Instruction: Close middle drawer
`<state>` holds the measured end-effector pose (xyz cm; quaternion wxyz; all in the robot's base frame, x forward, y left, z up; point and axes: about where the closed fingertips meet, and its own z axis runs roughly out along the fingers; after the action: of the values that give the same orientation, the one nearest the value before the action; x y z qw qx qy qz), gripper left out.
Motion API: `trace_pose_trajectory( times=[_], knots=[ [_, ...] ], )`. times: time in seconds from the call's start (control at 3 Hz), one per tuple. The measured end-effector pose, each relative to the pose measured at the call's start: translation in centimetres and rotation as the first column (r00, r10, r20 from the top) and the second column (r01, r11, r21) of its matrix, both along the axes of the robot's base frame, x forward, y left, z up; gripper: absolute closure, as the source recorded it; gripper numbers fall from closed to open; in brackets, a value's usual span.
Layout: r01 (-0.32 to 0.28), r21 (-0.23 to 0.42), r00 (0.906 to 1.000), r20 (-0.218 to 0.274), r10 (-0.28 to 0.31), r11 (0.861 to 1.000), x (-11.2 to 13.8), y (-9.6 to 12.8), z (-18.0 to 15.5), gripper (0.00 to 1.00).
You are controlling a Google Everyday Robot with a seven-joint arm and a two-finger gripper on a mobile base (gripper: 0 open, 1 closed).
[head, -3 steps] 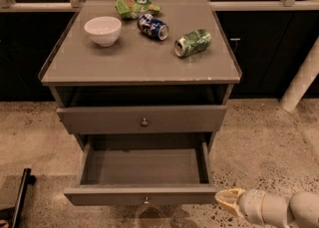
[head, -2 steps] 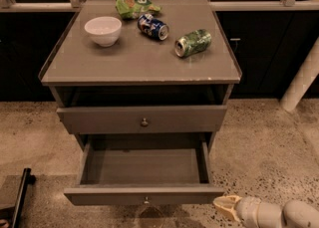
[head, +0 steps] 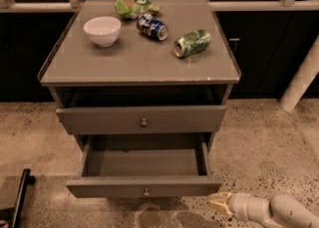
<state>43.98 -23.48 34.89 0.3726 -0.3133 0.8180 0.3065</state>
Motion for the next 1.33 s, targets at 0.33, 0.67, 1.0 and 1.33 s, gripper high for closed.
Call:
trace_pose_trajectory(
  times=[0.33, 0.67, 1.0, 1.33],
  knots=[
    [-0.038, -0.012, 0.9982, 0.045, 0.038, 0.999, 4.2, 1.0, 0.5, 1.0],
    [-0.038, -0.012, 0.9982, 0.045, 0.038, 0.999, 4.1, 1.1, 0.5, 1.0],
    [-0.099, -0.014, 0.9924, 0.072, 0.1, 0.995, 8.2, 2.7, 1.2, 1.0],
    [-0.134, -0.017, 0.987, 0.087, 0.135, 0.991, 9.9, 3.6, 1.6, 1.0]
  ],
)
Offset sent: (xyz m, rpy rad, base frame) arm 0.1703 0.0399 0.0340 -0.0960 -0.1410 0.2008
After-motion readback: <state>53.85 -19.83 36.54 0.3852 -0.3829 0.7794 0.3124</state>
